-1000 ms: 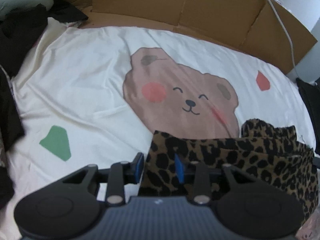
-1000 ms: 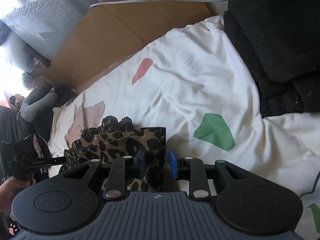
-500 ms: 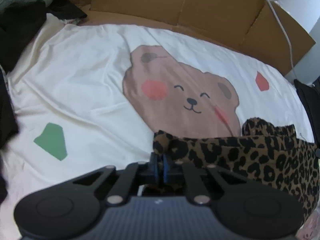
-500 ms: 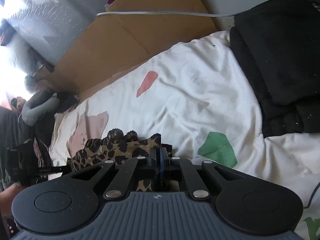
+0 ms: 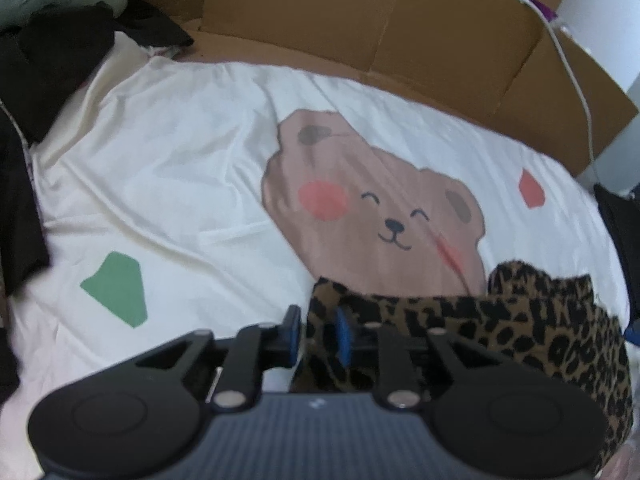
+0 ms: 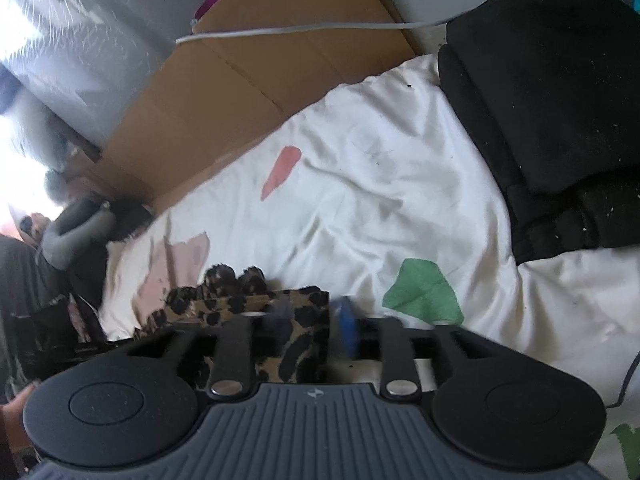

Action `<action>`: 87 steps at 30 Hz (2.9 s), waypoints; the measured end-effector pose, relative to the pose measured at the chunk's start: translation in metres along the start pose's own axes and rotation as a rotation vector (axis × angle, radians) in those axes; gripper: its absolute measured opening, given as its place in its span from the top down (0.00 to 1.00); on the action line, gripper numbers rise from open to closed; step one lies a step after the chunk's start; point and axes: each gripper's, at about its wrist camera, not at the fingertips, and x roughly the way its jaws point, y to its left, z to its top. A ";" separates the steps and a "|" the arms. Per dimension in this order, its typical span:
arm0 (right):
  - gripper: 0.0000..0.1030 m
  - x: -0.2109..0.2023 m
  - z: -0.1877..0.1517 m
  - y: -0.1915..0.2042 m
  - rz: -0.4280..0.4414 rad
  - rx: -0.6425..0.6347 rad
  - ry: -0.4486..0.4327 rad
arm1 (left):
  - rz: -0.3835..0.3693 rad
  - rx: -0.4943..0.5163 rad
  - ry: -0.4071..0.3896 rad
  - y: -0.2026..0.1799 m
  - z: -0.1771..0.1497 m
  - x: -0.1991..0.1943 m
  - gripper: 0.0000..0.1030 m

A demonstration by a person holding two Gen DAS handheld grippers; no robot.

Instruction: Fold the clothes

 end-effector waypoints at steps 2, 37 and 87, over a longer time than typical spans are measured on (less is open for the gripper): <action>0.56 0.003 0.000 0.001 0.013 -0.008 0.013 | -0.004 0.001 0.006 0.000 0.000 0.002 0.72; 0.97 0.017 -0.006 0.032 -0.094 -0.156 0.058 | -0.049 0.064 0.039 -0.013 -0.002 0.006 0.93; 0.94 0.047 0.040 0.023 -0.146 -0.011 0.108 | 0.043 -0.024 0.043 -0.018 0.029 0.020 0.85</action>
